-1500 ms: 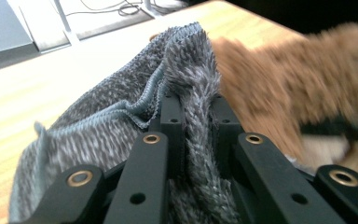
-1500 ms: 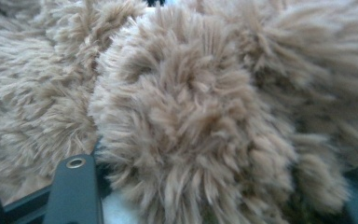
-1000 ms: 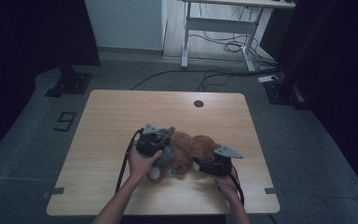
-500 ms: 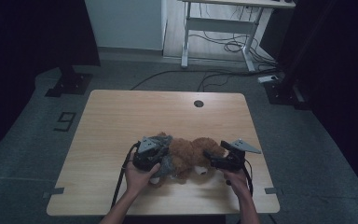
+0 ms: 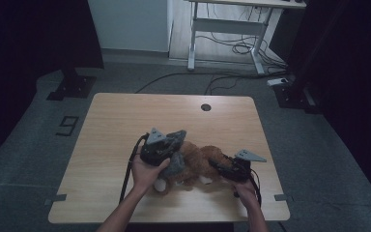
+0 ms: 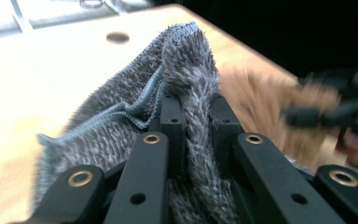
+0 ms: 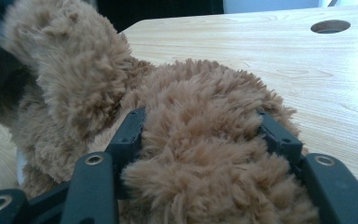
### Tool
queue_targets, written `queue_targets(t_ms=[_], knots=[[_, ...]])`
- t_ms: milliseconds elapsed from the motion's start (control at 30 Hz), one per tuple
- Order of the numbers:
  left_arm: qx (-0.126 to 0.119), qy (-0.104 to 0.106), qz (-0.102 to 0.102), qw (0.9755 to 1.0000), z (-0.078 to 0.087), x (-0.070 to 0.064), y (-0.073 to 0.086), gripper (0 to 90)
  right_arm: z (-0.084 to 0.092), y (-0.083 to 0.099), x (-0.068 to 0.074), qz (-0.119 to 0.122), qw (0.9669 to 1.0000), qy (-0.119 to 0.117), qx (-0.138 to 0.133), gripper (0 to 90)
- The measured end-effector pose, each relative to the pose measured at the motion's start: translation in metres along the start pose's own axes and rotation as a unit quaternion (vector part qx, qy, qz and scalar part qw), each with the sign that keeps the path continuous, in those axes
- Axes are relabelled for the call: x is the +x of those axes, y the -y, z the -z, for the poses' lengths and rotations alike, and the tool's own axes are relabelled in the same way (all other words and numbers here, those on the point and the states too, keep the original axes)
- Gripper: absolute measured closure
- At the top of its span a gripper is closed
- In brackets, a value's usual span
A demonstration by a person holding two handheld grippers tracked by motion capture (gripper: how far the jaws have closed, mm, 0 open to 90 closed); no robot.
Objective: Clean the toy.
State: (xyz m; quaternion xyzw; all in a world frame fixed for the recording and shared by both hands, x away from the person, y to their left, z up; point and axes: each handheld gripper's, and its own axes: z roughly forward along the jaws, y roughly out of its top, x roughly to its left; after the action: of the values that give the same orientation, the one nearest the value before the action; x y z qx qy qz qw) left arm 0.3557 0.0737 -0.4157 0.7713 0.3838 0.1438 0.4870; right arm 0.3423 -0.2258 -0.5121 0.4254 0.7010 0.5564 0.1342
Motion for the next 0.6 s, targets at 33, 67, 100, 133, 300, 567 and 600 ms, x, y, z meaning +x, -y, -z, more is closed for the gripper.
queue_targets(t_ms=[33,67,100,133,300,567,600], knots=[[0.005,0.005,-0.001,1.0,-0.006,-0.003,-0.006,78.9,0.0,0.001,0.0,-0.001,1.0,0.0,-0.001,44.7],[0.012,0.009,-0.003,0.9999,-0.013,-0.007,-0.009,78.8,0.0,0.001,0.0,-0.001,1.0,0.001,-0.002,44.7],[0.018,0.012,-0.005,0.9997,-0.019,-0.01,-0.011,78.8,0.001,0.002,0.0,-0.001,1.0,0.001,-0.003,44.7],[0.027,0.017,-0.008,0.9994,-0.027,-0.015,-0.012,78.8,0.001,0.002,0.0,0.0,1.0,0.001,-0.004,44.7],[0.094,0.017,-0.03,0.995,-0.064,-0.03,0.006,78.5,0.002,0.002,0.0,-0.004,1.0,0.002,-0.003,44.4],[0.064,-0.008,-0.034,0.9973,-0.039,-0.018,0.023,78.9,0.002,0.002,-0.002,-0.009,1.0,0.0,0.001,44.1],[0.061,-0.015,-0.037,0.9973,-0.034,-0.015,0.025,78.9,0.002,0.002,-0.002,-0.01,0.9999,0.001,0.001,43.9]])
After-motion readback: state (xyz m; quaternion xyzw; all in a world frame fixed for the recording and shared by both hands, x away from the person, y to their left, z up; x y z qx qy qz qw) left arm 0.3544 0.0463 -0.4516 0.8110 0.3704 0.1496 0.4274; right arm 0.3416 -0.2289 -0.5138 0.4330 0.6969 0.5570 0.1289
